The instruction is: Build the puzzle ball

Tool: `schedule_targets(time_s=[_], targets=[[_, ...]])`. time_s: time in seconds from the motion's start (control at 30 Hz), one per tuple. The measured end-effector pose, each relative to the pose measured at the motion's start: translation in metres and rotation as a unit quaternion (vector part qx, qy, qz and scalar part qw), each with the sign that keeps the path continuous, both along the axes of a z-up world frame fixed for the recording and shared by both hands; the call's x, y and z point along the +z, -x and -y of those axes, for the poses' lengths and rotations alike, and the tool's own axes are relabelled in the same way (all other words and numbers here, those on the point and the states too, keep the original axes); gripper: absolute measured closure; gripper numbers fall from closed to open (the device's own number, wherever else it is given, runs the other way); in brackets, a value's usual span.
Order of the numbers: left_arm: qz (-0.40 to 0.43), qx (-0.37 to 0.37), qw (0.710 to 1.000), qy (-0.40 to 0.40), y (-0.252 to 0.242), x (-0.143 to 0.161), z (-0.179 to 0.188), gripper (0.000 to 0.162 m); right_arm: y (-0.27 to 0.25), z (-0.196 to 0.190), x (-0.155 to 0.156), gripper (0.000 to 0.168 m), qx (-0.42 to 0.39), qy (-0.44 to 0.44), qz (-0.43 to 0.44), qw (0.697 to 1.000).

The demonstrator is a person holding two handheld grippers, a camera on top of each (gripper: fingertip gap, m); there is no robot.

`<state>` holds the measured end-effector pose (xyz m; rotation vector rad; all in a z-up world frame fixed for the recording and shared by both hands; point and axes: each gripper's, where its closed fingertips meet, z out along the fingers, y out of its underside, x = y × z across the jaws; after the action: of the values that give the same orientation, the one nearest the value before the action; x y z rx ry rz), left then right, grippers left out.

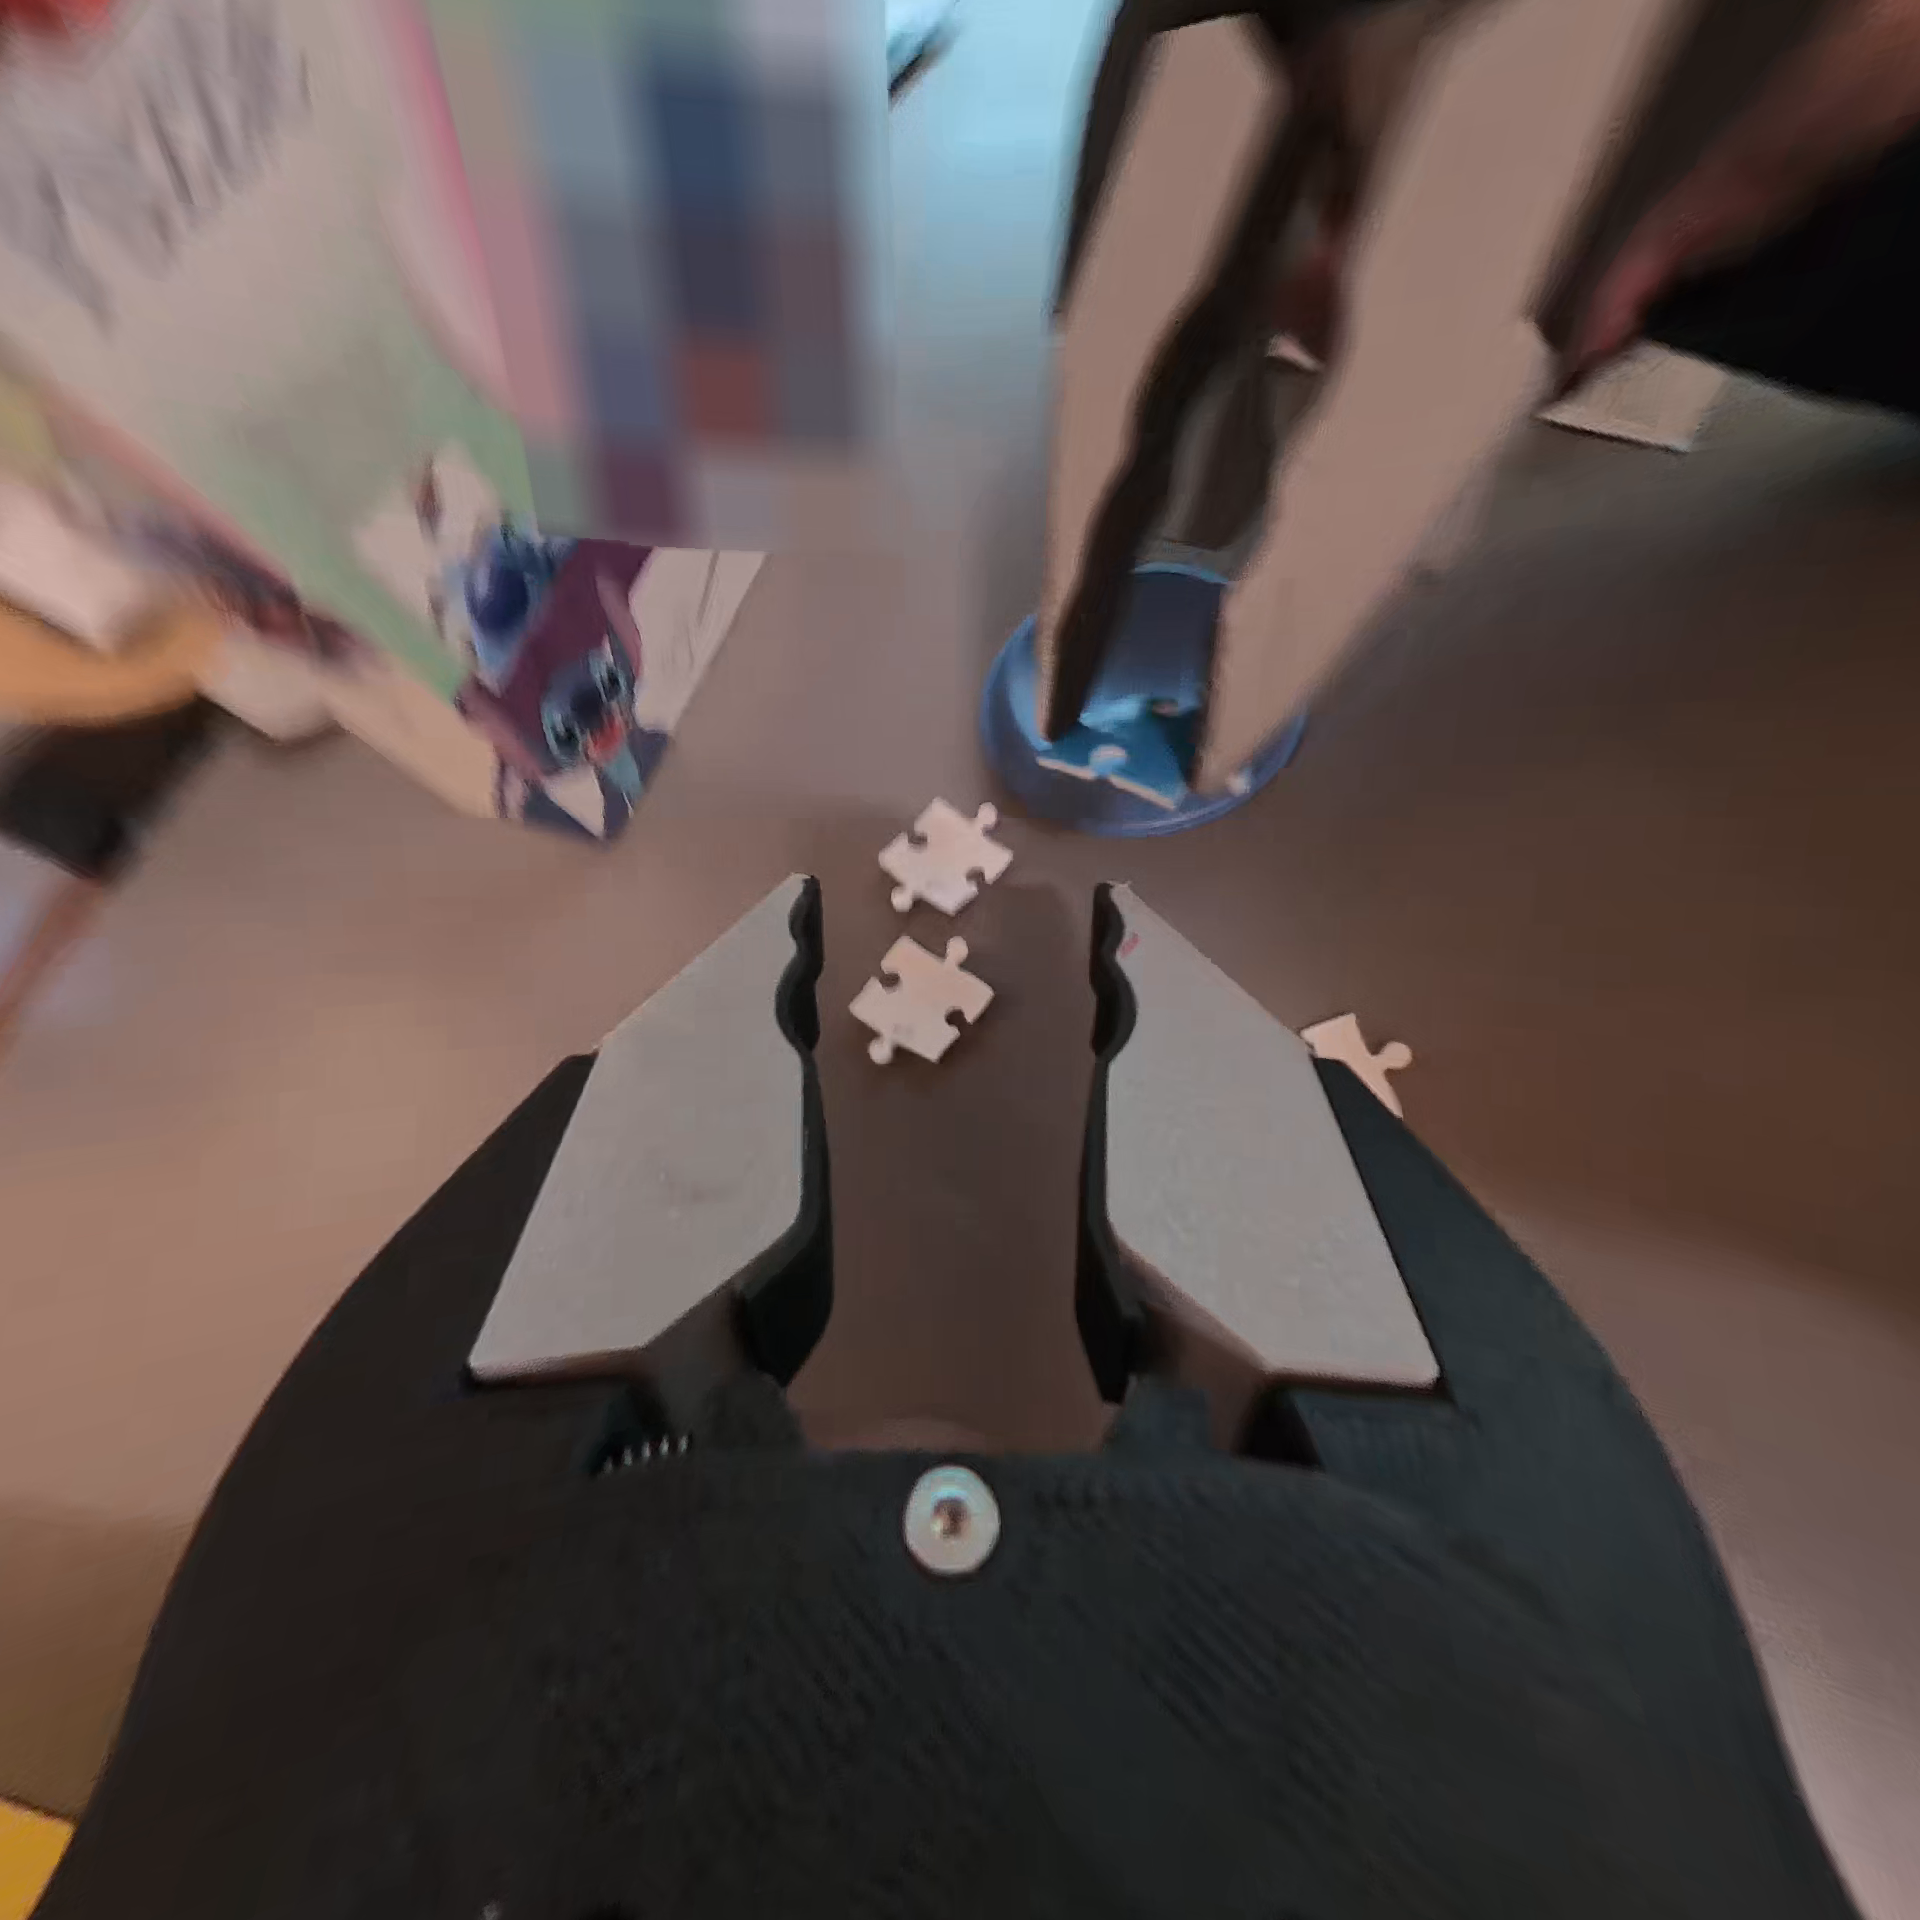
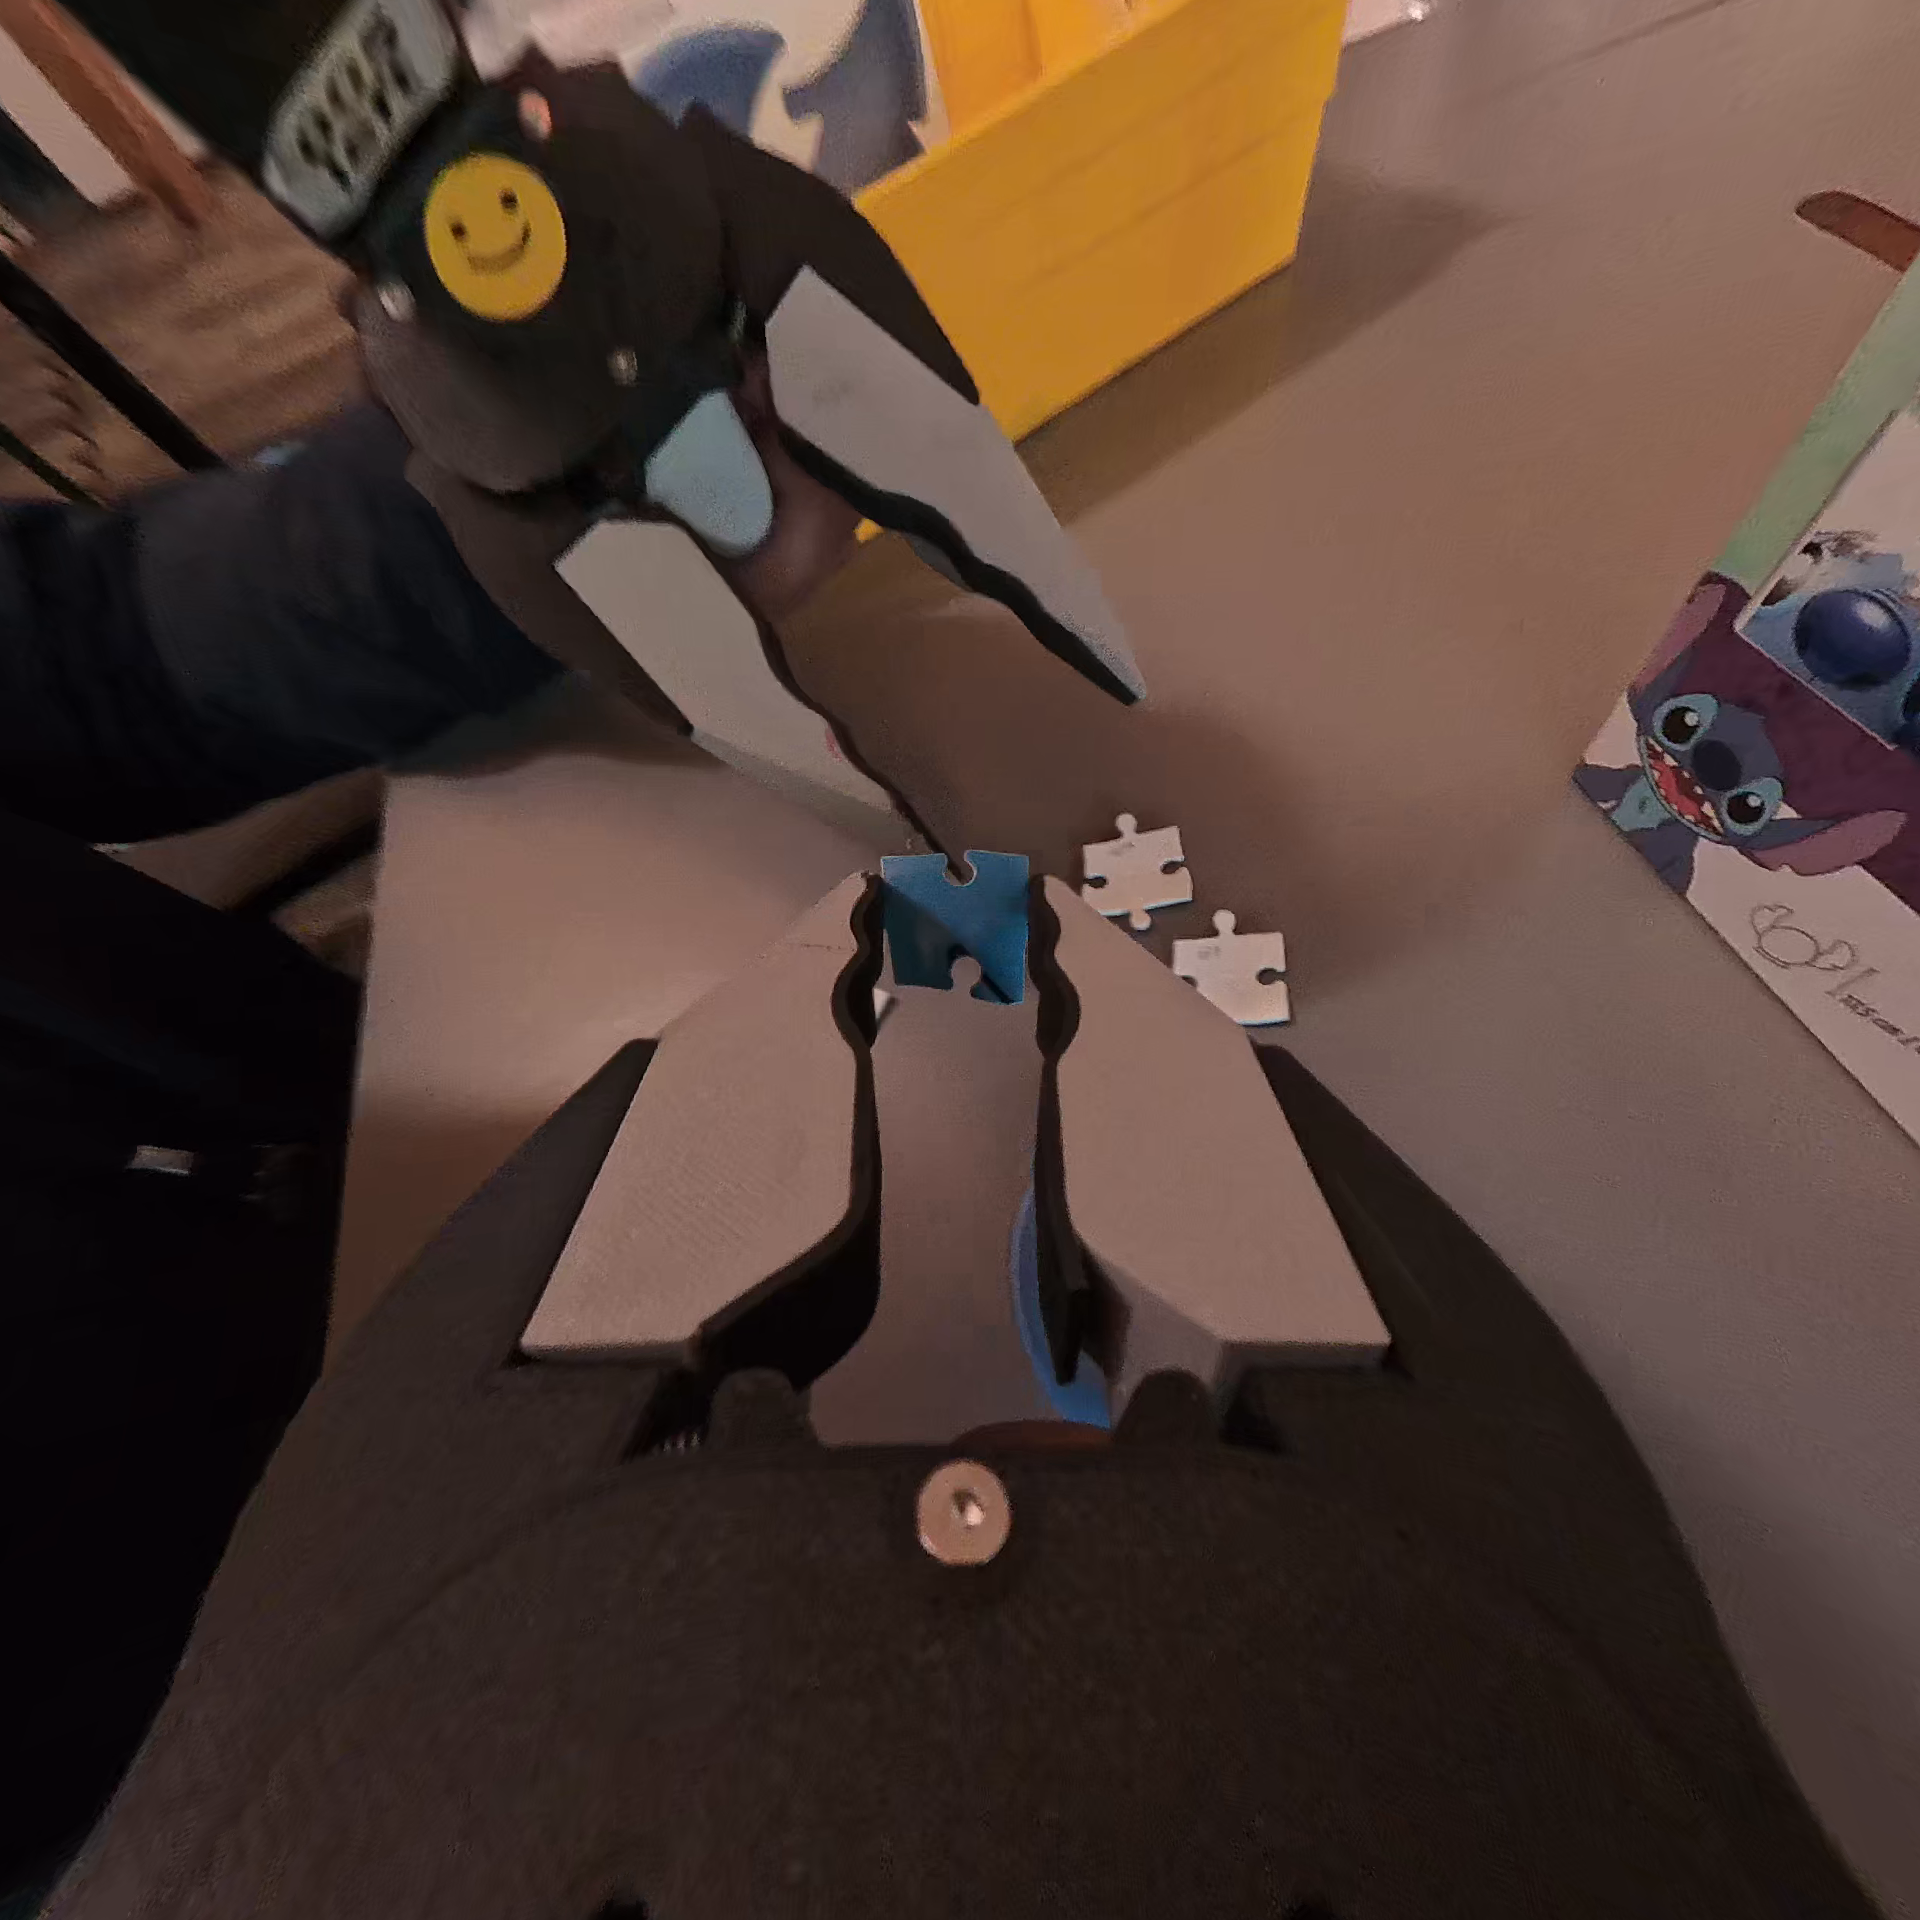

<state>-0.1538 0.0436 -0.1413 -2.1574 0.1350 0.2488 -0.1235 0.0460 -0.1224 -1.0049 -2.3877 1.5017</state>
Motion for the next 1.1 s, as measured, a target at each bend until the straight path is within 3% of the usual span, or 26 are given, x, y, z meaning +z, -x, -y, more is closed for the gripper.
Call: schedule_targets(time_s=[0.03, 0.2, 0.4, 0.6, 0.7, 0.9, 1.0, 1.1], targets=[[-0.028, -0.004, 0.999, -0.015, 0.000, 0.005, 0.000, 0.113, -0.002, -0.001, 0.005, 0.144, 0.005, 0.016, 0.001, 1.000], [-0.132, -0.062, 0.986, -0.082, -0.017, 0.025, -0.003, 0.122, -0.011, -0.001, 0.016, 0.144, 0.028, 0.082, 0.033, 0.996], [-0.267, -0.102, 0.946, -0.151, -0.039, 0.044, -0.002, 0.140, -0.017, 0.006, 0.019, 0.144, 0.052, 0.134, 0.070, 0.987], [-0.260, -0.129, 0.948, -0.135, -0.049, 0.035, -0.003, 0.139, -0.021, 0.013, 0.014, 0.144, 0.070, 0.142, 0.095, 0.983], [-0.259, -0.144, 0.946, -0.131, -0.053, 0.033, -0.002, 0.158, -0.022, 0.015, 0.014, 0.145, 0.075, 0.146, 0.098, 0.981], [-0.247, -0.149, 0.950, -0.117, -0.054, 0.030, -0.003, 0.162, -0.021, 0.012, 0.018, 0.151, 0.073, 0.155, 0.091, 0.981], [-0.182, -0.130, 0.966, -0.127, -0.049, 0.034, -0.004, 0.162, -0.018, 0.002, 0.029, 0.148, 0.057, 0.152, 0.052, 0.985], [-0.046, -0.092, 0.986, -0.130, -0.037, 0.037, -0.006, 0.162, -0.014, -0.007, 0.034, 0.142, 0.034, 0.124, -0.002, 0.992]])
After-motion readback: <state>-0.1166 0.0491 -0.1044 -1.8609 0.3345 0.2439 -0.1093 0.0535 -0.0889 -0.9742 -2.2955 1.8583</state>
